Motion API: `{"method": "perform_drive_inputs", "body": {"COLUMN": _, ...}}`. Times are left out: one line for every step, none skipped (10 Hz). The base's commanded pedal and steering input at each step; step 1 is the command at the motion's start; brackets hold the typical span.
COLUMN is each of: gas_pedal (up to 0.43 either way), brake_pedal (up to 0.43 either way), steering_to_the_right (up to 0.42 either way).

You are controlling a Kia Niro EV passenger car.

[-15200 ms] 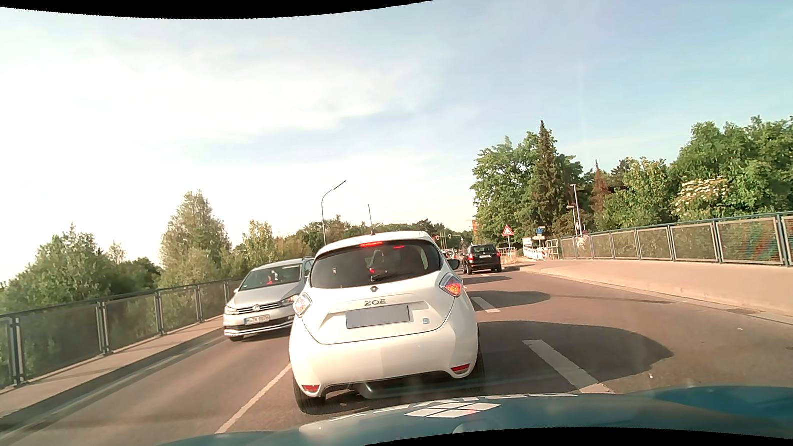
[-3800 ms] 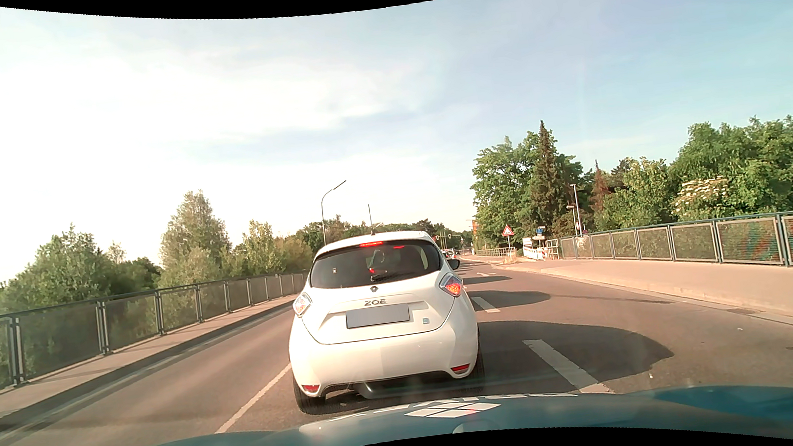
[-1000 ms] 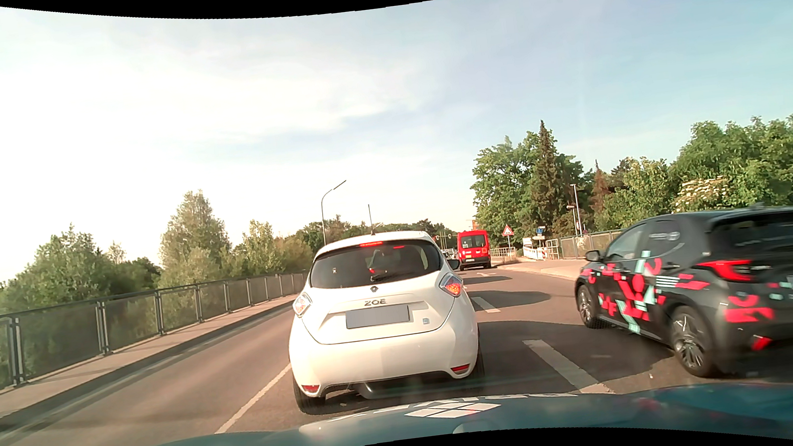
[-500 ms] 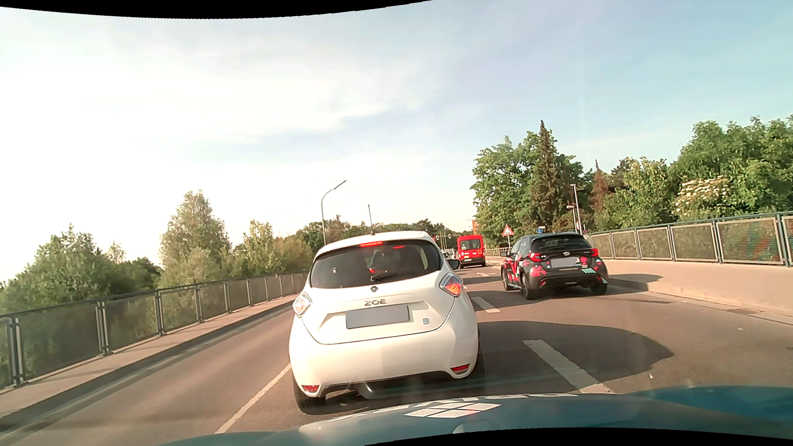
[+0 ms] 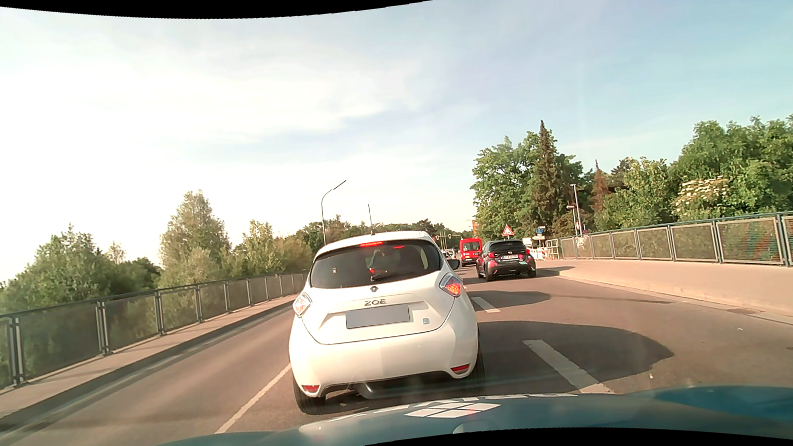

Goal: Follow the waypoints while adhering to traffic rules and regulations

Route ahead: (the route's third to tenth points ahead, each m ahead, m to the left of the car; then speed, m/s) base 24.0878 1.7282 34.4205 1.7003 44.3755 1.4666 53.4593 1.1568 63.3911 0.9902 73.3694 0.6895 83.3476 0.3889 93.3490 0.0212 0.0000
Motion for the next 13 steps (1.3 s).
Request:
{"method": "perform_drive_inputs", "body": {"gas_pedal": 0.000, "brake_pedal": 0.299, "steering_to_the_right": -0.002}}
{"method": "perform_drive_inputs", "body": {"gas_pedal": 0.000, "brake_pedal": 0.299, "steering_to_the_right": -0.002}}
{"method": "perform_drive_inputs", "body": {"gas_pedal": 0.000, "brake_pedal": 0.299, "steering_to_the_right": -0.002}}
{"method": "perform_drive_inputs", "body": {"gas_pedal": 0.000, "brake_pedal": 0.299, "steering_to_the_right": -0.002}}
{"method": "perform_drive_inputs", "body": {"gas_pedal": 0.000, "brake_pedal": 0.299, "steering_to_the_right": -0.002}}
{"method": "perform_drive_inputs", "body": {"gas_pedal": 0.000, "brake_pedal": 0.299, "steering_to_the_right": -0.002}}
{"method": "perform_drive_inputs", "body": {"gas_pedal": 0.000, "brake_pedal": 0.299, "steering_to_the_right": -0.002}}
{"method": "perform_drive_inputs", "body": {"gas_pedal": 0.000, "brake_pedal": 0.299, "steering_to_the_right": -0.001}}
{"method": "perform_drive_inputs", "body": {"gas_pedal": 0.000, "brake_pedal": 0.299, "steering_to_the_right": -0.002}}
{"method": "perform_drive_inputs", "body": {"gas_pedal": 0.000, "brake_pedal": 0.299, "steering_to_the_right": -0.002}}
{"method": "perform_drive_inputs", "body": {"gas_pedal": 0.000, "brake_pedal": 0.299, "steering_to_the_right": -0.002}}
{"method": "perform_drive_inputs", "body": {"gas_pedal": 0.000, "brake_pedal": 0.299, "steering_to_the_right": -0.002}}
{"method": "perform_drive_inputs", "body": {"gas_pedal": 0.000, "brake_pedal": 0.299, "steering_to_the_right": -0.001}}
